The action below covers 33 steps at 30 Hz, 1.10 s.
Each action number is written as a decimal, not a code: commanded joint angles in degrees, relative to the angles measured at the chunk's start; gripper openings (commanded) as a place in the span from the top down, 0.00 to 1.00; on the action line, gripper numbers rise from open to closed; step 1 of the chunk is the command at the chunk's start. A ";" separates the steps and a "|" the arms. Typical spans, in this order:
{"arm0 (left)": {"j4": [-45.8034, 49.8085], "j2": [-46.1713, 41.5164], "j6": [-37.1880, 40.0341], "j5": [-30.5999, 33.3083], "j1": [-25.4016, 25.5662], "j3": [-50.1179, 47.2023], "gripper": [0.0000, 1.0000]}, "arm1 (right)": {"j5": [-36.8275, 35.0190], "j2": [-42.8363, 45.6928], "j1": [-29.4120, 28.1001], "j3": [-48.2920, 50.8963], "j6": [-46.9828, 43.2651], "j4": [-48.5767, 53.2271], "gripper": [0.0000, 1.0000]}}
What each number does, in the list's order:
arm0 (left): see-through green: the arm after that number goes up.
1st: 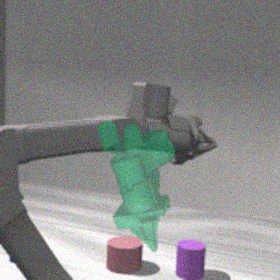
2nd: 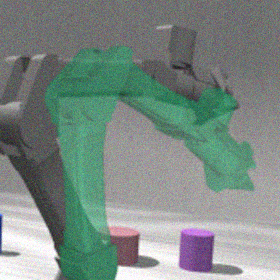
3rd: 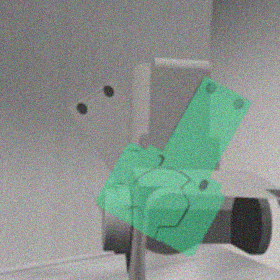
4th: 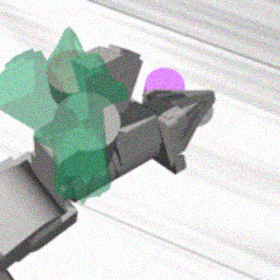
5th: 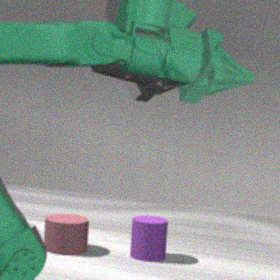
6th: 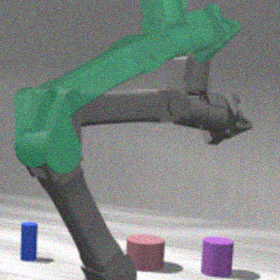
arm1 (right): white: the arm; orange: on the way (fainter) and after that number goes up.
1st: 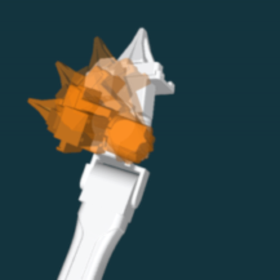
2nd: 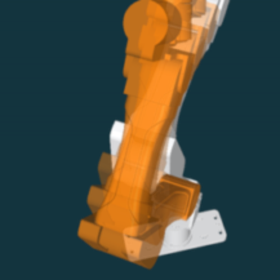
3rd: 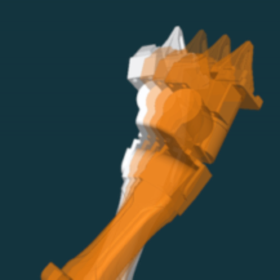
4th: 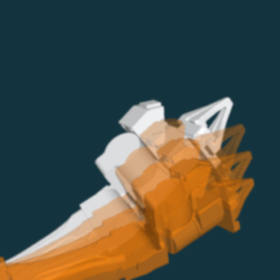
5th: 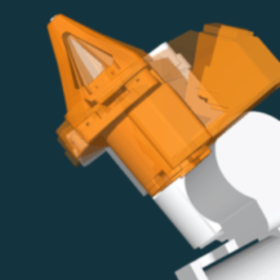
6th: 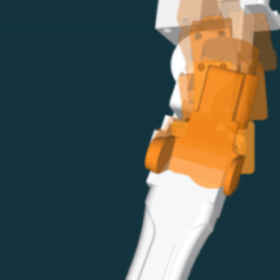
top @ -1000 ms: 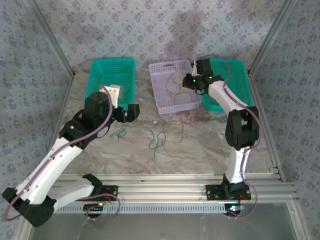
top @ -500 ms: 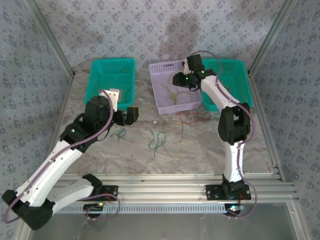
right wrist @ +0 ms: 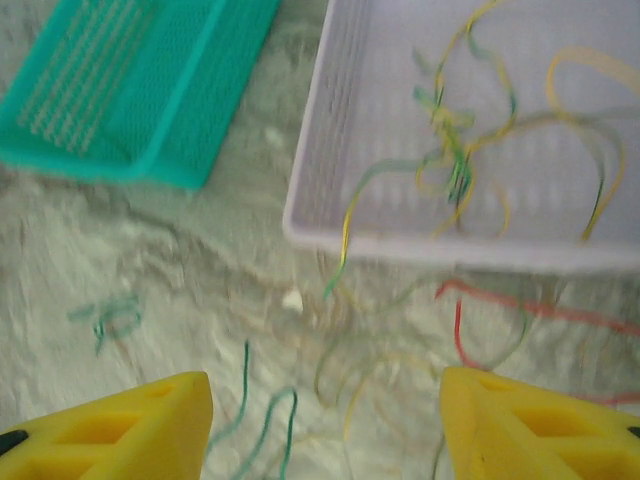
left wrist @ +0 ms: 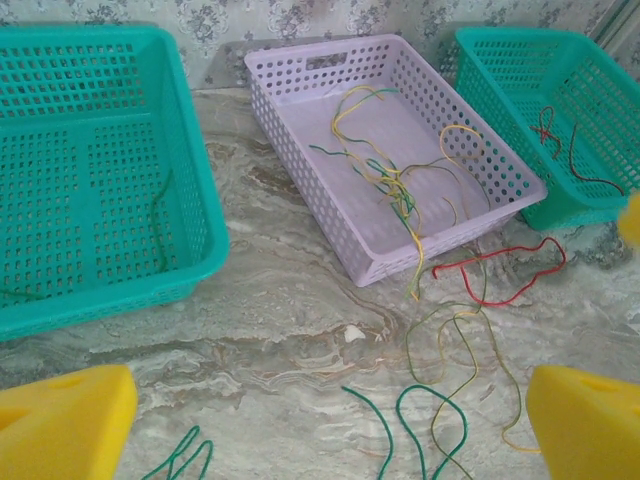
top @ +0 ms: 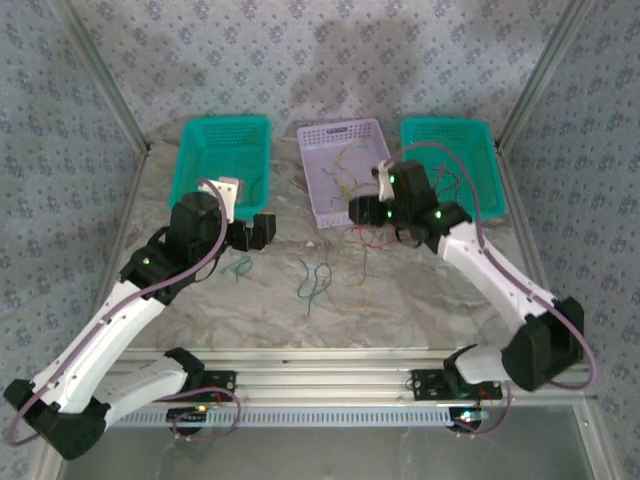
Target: Untangle the cables
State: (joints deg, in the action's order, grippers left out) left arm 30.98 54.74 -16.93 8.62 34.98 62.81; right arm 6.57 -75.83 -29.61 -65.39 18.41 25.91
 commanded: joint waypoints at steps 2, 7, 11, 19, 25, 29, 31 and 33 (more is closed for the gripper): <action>-0.95 -1.03 1.31 0.84 -0.22 0.29 0.00 | -4.75 2.55 -3.51 11.03 2.19 1.96 0.36; -0.92 -0.87 1.37 0.81 -0.35 0.19 0.00 | -5.31 4.58 -5.82 18.21 4.61 -0.24 0.35; -0.62 -0.43 1.54 0.84 -0.35 0.21 0.00 | -5.07 4.86 -9.34 19.55 5.12 -1.17 0.35; -0.27 0.02 1.90 1.52 -0.48 0.48 0.00 | -3.61 -0.98 -14.07 22.63 5.01 -2.81 0.34; 0.09 0.28 2.07 1.52 -0.48 0.64 0.00 | -12.12 -3.79 -15.33 21.56 4.32 -2.05 0.36; 0.07 0.41 2.25 1.55 -0.53 0.64 0.00 | -12.24 -5.70 -14.89 20.46 4.05 -4.35 0.41; 0.15 0.56 2.25 1.44 -0.48 0.64 0.00 | -11.34 -7.89 -14.46 19.51 3.82 -5.20 0.49; 0.22 0.72 2.25 1.43 -0.50 0.65 0.00 | -9.76 -10.13 -13.48 18.62 3.62 -5.34 0.59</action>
State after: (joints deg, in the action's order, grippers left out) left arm 31.35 55.11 -15.84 9.08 34.87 62.81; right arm -3.22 -83.55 -44.05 -44.82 22.24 21.52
